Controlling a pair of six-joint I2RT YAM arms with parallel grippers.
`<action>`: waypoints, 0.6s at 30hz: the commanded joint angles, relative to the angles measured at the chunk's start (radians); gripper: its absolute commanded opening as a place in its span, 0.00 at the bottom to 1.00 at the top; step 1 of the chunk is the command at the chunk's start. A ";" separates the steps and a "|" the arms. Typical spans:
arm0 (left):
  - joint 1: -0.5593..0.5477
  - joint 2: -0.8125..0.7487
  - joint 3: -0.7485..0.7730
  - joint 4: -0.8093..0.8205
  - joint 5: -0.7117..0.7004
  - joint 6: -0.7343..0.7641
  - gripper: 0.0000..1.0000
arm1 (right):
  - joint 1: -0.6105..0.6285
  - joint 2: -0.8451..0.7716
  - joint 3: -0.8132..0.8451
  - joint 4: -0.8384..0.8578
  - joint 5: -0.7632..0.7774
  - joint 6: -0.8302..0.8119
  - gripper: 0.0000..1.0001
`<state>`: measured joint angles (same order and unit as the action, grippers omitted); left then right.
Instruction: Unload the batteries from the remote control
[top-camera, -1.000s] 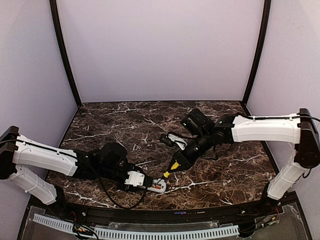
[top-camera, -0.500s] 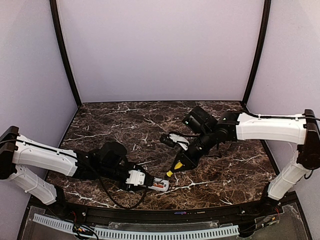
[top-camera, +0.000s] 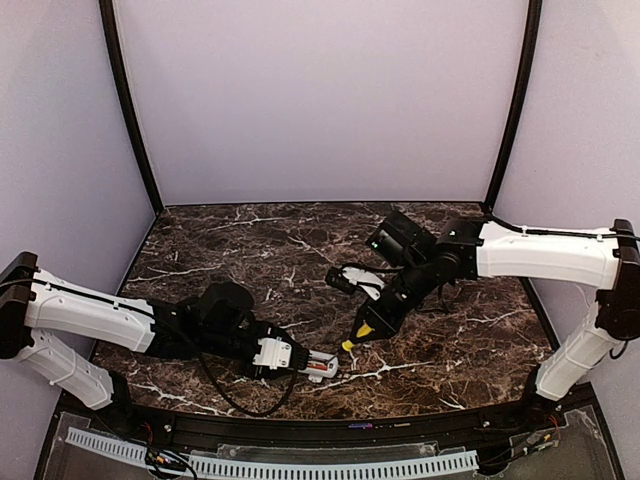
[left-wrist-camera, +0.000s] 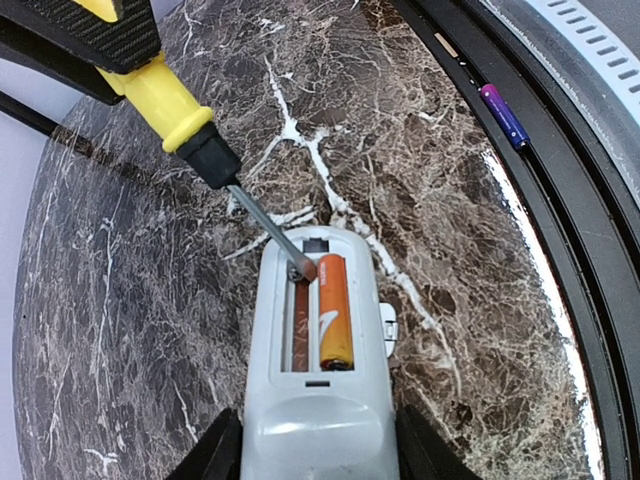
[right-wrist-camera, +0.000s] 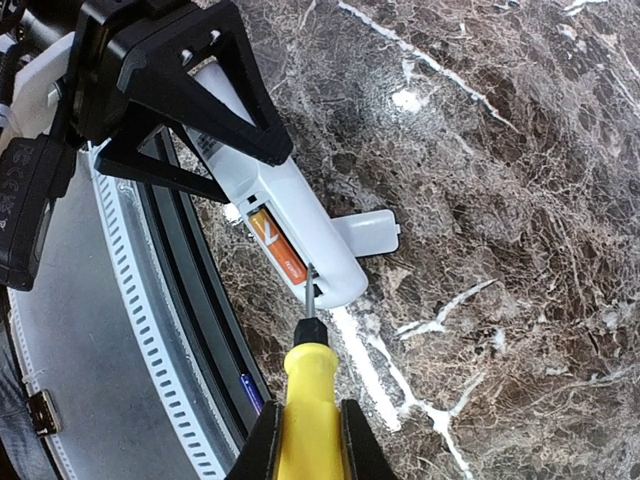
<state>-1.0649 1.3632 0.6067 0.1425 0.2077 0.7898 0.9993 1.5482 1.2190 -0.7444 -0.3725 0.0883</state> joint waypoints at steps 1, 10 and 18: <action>0.003 -0.025 0.048 0.097 -0.012 0.004 0.00 | 0.014 -0.011 -0.012 -0.130 0.097 0.042 0.00; 0.003 -0.026 0.048 0.102 -0.012 0.003 0.00 | 0.021 0.010 -0.022 -0.073 0.029 0.074 0.00; 0.003 0.016 0.049 0.163 -0.112 -0.013 0.00 | 0.022 0.097 -0.003 -0.058 0.022 0.194 0.00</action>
<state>-1.0653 1.3819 0.6071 0.1547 0.1661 0.7918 1.0080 1.5803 1.2217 -0.7231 -0.3538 0.2028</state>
